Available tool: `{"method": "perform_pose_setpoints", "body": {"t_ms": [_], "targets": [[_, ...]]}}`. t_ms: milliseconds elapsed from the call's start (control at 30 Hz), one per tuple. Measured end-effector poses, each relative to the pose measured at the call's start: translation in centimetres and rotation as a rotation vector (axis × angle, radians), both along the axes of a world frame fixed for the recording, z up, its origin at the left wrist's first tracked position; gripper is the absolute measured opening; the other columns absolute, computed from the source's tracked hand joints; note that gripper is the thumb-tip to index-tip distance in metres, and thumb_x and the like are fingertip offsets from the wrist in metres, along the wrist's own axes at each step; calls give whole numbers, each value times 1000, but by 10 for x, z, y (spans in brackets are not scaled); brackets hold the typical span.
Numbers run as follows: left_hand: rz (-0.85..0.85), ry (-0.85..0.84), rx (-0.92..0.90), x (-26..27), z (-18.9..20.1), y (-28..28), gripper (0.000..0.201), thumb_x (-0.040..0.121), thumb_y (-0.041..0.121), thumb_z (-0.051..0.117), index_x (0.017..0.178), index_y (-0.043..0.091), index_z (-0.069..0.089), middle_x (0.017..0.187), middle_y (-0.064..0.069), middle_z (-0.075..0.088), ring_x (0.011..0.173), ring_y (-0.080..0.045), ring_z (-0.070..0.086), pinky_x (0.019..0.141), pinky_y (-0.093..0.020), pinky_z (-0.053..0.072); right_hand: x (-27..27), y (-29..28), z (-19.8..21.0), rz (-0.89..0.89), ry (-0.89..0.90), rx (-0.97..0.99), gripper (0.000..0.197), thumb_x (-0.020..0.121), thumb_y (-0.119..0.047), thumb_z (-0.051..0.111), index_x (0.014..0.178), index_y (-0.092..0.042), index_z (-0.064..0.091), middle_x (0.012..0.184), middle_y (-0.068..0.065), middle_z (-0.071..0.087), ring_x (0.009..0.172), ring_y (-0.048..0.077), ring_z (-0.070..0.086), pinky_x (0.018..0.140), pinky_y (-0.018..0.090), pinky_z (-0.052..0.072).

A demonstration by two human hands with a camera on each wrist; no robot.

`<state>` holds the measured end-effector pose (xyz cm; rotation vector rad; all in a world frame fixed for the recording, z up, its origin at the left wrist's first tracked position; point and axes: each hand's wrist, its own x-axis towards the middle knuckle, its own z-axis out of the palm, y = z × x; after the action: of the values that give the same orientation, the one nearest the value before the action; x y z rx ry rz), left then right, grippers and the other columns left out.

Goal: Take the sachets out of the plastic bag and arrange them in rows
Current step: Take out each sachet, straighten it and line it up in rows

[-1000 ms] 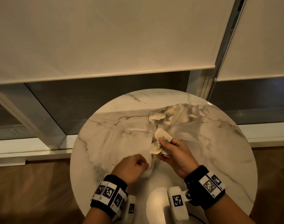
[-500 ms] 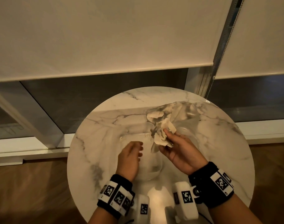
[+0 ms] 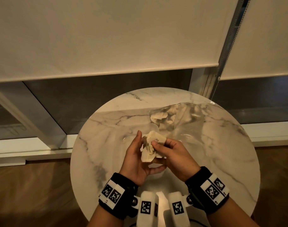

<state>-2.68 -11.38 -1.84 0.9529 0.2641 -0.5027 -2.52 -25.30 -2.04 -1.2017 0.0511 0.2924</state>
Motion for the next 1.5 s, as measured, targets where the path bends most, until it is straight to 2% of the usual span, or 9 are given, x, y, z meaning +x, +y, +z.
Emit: {"method": "perform_pose_setpoints", "body": {"t_ms": [233,467,667,767,867,1033,1233,1400,1500], "targets": [[124,-7,25,6,-8,-10,38,75,49,69,106,28,67,89,-3,67,79,-19,66,64,-33,55,3,6,-19,-120,-480,-821,17,78,-43,73,92,-32,73,95,-14,64,94,3,58,82,28,50],[195,-406,277,9,3,-11,18,95,30,62,112,25,67,109,-12,71,99,-28,68,87,-48,53,-2,19,-16,-175,133,309,42,96,-43,51,126,-17,65,119,11,69,94,23,68,77,37,53],[-39,-757,694,18,7,-19,23,92,35,64,115,35,64,102,2,69,95,-14,67,88,-35,55,4,11,-19,-59,360,683,53,99,-46,42,129,-8,63,126,13,67,117,28,64,106,43,44],[-223,-859,935,23,-5,-24,34,88,43,61,122,36,61,115,7,65,108,-6,60,97,-33,49,8,7,-25,-89,355,730,39,98,-35,45,118,-7,63,114,14,67,112,26,65,105,38,46],[-396,-912,1122,26,-10,-29,56,83,62,51,134,40,51,129,10,59,121,-8,52,106,-36,42,12,2,-36,-87,402,714,53,97,-35,52,141,-7,51,141,18,47,142,30,41,121,43,27],[-552,-979,1382,26,-4,-30,82,75,81,31,147,42,37,139,16,53,132,-4,42,111,-42,27,5,-8,-24,-5,357,823,63,100,-41,32,91,4,76,102,26,71,92,35,74,78,39,62],[-549,-922,1201,26,7,-29,77,78,80,40,149,51,28,163,16,20,147,-2,22,121,-40,20,12,-15,-37,-68,451,778,47,95,-45,45,110,-9,71,116,16,68,98,30,72,78,39,60],[-42,-972,975,30,19,-19,23,94,32,64,117,30,67,123,13,57,100,-2,62,82,-26,55,16,-20,-42,-119,498,762,37,93,-39,48,114,-12,63,108,14,67,84,29,70,82,40,55],[-157,-1071,1125,28,27,-10,9,84,27,74,92,32,74,90,14,64,78,-6,61,68,-17,48,17,-23,-45,-138,492,785,34,95,-37,47,114,-13,63,111,14,66,91,31,68,84,43,53]]}}
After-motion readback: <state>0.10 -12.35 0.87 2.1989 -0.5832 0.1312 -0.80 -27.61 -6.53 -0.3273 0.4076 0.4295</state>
